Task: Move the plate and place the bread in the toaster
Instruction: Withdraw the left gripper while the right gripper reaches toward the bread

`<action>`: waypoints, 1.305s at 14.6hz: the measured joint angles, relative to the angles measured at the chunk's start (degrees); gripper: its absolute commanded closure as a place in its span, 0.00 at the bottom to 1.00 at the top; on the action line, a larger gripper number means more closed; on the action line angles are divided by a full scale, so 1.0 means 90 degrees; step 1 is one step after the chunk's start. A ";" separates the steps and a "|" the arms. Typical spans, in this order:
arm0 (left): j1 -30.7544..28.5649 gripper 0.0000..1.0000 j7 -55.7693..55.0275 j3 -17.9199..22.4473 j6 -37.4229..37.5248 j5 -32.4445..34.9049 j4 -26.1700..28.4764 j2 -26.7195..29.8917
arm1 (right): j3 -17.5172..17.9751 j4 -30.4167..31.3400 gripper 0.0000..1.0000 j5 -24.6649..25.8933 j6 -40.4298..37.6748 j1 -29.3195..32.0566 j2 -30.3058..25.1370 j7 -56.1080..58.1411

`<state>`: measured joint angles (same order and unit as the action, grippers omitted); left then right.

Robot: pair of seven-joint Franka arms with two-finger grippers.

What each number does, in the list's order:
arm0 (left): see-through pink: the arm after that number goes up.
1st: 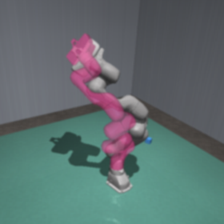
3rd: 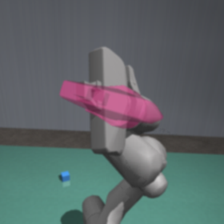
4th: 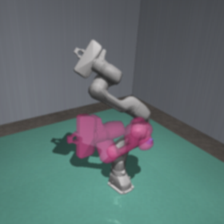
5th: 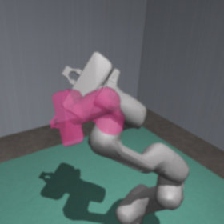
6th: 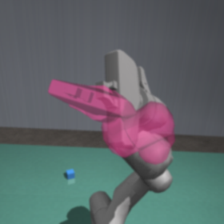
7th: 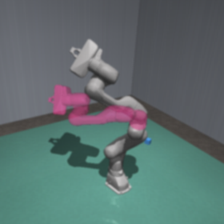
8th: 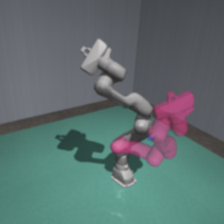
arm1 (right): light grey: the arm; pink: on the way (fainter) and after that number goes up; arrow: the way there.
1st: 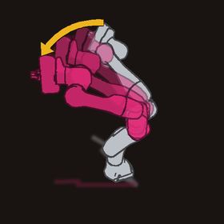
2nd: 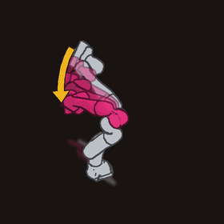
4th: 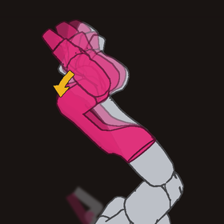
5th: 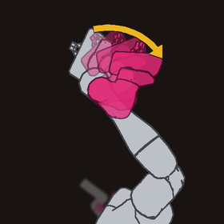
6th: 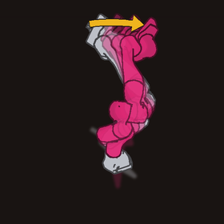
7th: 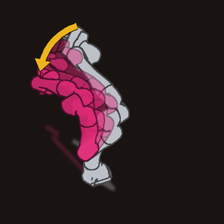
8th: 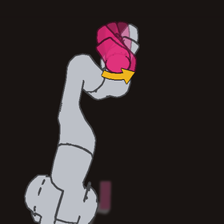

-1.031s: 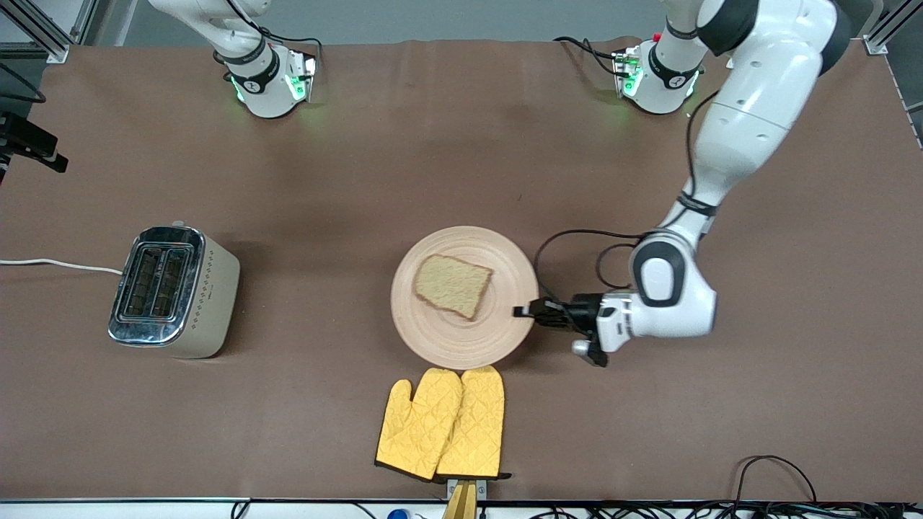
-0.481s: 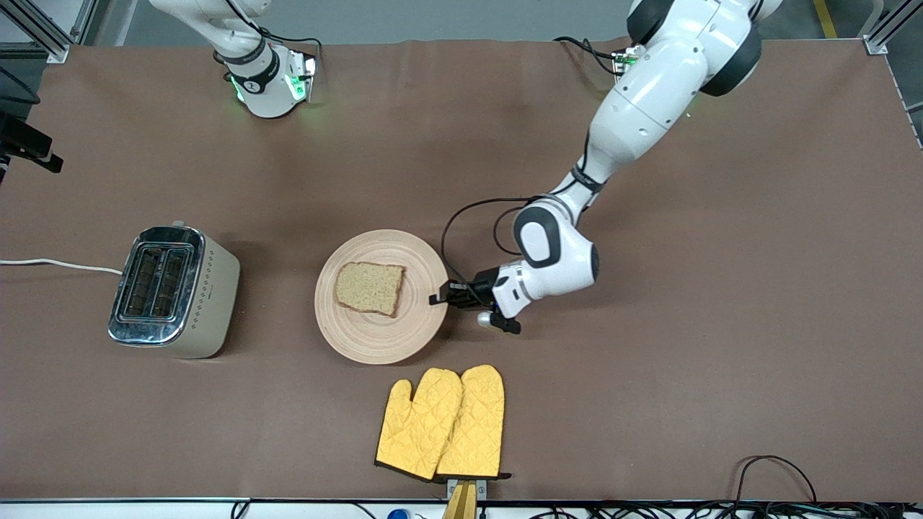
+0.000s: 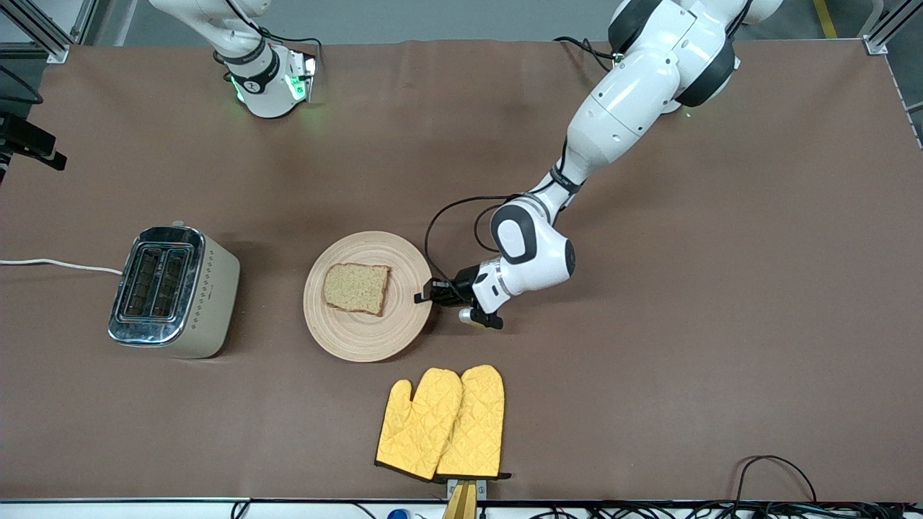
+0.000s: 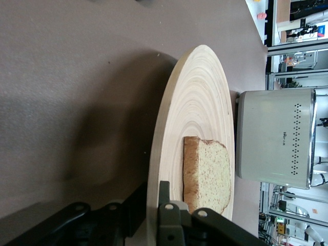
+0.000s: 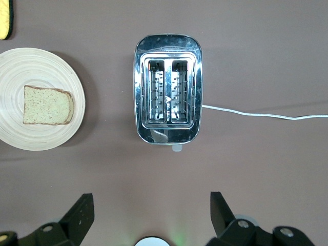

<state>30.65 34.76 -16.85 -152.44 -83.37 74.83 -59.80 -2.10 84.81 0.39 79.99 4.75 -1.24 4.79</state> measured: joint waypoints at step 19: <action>-0.2524 0.00 -0.1120 0.0398 0.2527 0.4017 0.1442 0.2077 | 0.0128 0.1945 0.00 -0.0457 0.2137 -0.0573 0.0082 -0.0699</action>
<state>7.93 24.68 -13.27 -129.69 -47.21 87.81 -41.10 -0.95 102.32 -3.73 99.22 -0.40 -0.50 -1.50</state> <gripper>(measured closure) 0.000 0.000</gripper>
